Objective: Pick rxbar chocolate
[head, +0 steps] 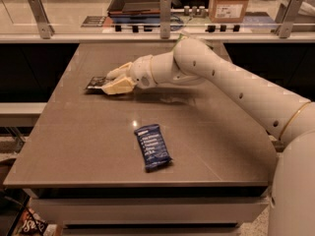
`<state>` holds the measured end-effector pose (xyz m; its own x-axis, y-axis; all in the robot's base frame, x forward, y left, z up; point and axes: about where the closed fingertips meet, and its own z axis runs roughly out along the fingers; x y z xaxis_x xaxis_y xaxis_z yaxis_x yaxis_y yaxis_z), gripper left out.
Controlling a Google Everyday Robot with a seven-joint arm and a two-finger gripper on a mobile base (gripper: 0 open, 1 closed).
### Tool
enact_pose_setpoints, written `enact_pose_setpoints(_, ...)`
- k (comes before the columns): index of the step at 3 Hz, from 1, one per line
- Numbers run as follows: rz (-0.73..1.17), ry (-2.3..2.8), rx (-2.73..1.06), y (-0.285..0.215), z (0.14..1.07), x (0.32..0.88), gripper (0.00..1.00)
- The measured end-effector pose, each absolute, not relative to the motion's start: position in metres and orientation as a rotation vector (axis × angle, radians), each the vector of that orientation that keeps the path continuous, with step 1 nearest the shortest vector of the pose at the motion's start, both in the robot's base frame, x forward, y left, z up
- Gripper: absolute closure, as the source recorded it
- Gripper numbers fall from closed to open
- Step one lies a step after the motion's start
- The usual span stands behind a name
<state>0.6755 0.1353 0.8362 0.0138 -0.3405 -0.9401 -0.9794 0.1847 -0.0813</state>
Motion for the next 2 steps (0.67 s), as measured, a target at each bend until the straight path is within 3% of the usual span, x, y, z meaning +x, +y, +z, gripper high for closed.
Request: enact_pose_setpoints(2, 0.817, 1.430, -1.315, 0.118, 0.869, 0.674, 1.00)
